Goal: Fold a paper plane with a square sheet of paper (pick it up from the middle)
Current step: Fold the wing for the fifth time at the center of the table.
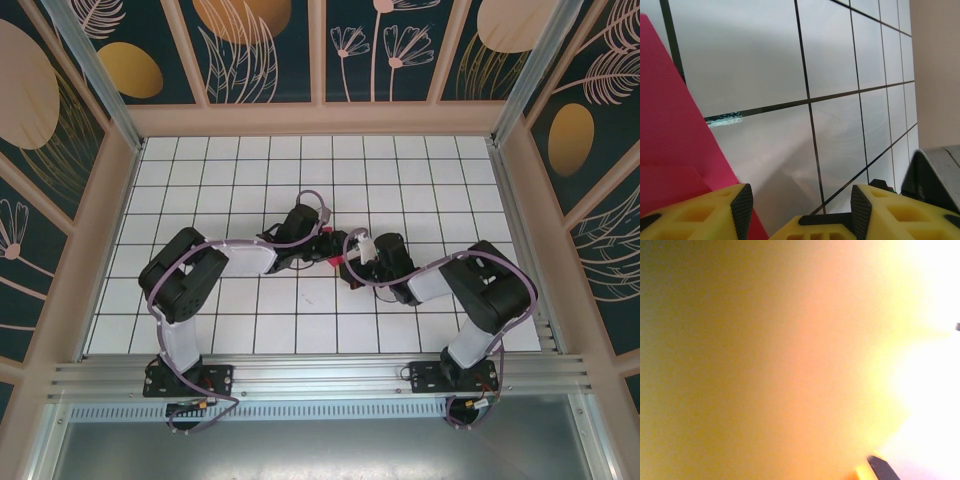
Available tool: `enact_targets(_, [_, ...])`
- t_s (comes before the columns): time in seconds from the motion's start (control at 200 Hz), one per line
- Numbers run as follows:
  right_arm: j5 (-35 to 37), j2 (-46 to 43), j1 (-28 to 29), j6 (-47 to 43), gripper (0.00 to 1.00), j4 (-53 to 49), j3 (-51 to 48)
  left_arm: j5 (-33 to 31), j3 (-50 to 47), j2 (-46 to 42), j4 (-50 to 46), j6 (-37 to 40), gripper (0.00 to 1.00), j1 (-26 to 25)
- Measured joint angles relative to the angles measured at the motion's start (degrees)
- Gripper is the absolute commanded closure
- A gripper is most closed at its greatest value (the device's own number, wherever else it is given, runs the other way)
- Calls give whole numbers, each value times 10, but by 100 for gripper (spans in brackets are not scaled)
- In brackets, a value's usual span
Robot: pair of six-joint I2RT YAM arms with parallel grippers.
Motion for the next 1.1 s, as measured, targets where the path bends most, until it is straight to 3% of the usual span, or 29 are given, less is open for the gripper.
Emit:
enact_targets(0.33, [-48, 31, 0, 153, 100, 73, -26, -36, -61, -98, 33, -3, 40, 3])
enact_targets(0.856, [-64, 47, 0, 230, 100, 102, -26, -31, -80, -42, 69, -7, 43, 6])
enact_targets(1.101, [-62, 40, 4, 229, 77, 83, -21, -31, -78, -17, 74, -6, 44, 6])
